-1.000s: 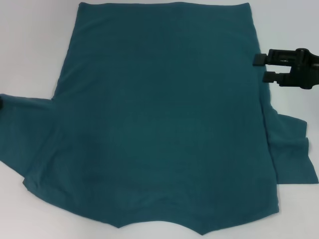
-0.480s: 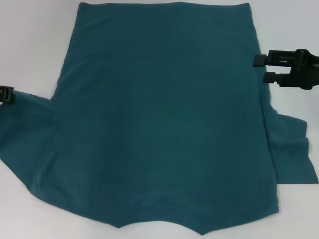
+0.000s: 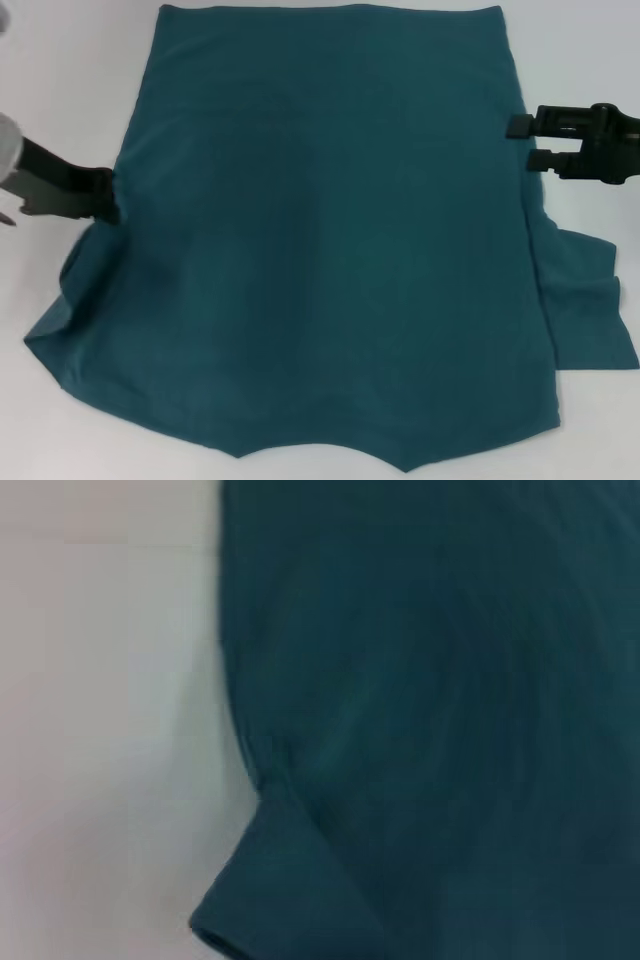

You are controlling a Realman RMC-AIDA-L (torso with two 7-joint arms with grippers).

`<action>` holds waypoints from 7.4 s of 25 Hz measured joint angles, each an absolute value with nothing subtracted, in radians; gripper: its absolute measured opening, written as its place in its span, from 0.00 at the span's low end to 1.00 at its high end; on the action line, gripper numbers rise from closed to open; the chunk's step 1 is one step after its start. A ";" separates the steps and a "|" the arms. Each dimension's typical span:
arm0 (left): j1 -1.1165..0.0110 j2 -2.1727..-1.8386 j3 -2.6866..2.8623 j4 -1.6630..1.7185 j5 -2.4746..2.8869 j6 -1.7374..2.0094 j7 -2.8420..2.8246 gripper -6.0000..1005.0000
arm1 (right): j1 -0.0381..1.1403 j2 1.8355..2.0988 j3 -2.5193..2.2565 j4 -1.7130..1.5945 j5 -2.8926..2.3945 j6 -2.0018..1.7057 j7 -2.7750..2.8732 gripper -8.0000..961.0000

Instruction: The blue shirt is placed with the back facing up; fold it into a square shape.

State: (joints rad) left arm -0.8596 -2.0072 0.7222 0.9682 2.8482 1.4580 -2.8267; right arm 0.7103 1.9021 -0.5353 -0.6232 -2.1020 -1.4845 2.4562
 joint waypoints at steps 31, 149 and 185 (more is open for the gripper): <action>-0.855 -2.043 0.709 0.829 2.528 1.362 -2.487 0.28 | 0.686 1.893 -0.545 -0.623 -2.105 -1.451 2.428 0.83; -0.535 -2.149 0.607 0.884 2.152 1.553 -1.922 0.96 | 0.647 1.898 -0.604 -0.575 -2.464 -1.265 2.468 0.07; -0.498 -2.141 0.554 0.888 2.114 1.560 -1.933 0.95 | 0.629 1.875 -0.599 -0.769 -2.519 -1.243 2.514 0.01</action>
State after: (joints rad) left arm -0.4983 -2.1414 0.5536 0.8883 2.1141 1.5601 -1.9327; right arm 0.6289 1.8745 -0.5985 -0.7687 -2.5189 -1.2425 2.5142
